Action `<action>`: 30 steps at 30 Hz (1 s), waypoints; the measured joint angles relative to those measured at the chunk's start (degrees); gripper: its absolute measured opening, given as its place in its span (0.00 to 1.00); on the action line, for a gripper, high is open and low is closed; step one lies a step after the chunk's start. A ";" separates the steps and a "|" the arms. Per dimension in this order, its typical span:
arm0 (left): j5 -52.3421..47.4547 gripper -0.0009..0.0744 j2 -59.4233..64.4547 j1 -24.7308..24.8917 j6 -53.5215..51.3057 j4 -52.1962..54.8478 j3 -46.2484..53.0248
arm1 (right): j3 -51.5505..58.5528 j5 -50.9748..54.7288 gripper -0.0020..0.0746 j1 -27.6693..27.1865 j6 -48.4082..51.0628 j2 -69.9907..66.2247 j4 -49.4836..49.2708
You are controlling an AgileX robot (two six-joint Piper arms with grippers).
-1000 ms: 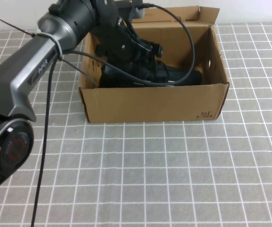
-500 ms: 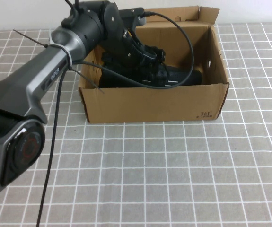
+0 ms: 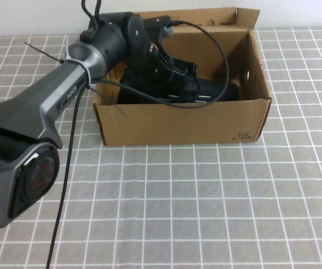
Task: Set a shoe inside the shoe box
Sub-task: Adjust the shoe
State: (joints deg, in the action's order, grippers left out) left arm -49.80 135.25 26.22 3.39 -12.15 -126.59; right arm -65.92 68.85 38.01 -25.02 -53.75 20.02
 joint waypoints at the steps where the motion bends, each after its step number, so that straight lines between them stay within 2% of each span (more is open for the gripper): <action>1: 0.51 0.34 0.00 0.00 -0.24 0.00 0.00 | 0.00 0.00 0.01 0.00 0.00 0.00 0.00; 4: 2.00 0.15 0.00 0.00 -2.24 0.26 0.00 | 0.00 0.00 0.01 0.00 0.00 0.00 -0.03; 8: 3.56 0.05 0.00 0.00 -7.07 0.48 0.00 | 0.00 0.00 0.01 0.00 0.00 0.00 -0.13; 15: 4.56 0.03 -0.20 0.00 -10.94 0.72 0.00 | 0.00 0.00 0.01 0.00 0.00 0.00 -0.25; 23: 10.52 0.03 -0.32 -0.10 -11.43 0.82 0.10 | 0.00 0.00 0.00 0.00 0.00 0.00 -0.49; 30: 13.38 0.02 -0.32 -0.10 -13.75 -3.20 0.10 | 0.00 0.00 0.01 0.00 0.00 0.00 -2.44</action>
State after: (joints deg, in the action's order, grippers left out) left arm -36.43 134.93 26.11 -10.37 -15.35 -126.49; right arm -65.92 68.85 38.01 -25.02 -53.75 17.57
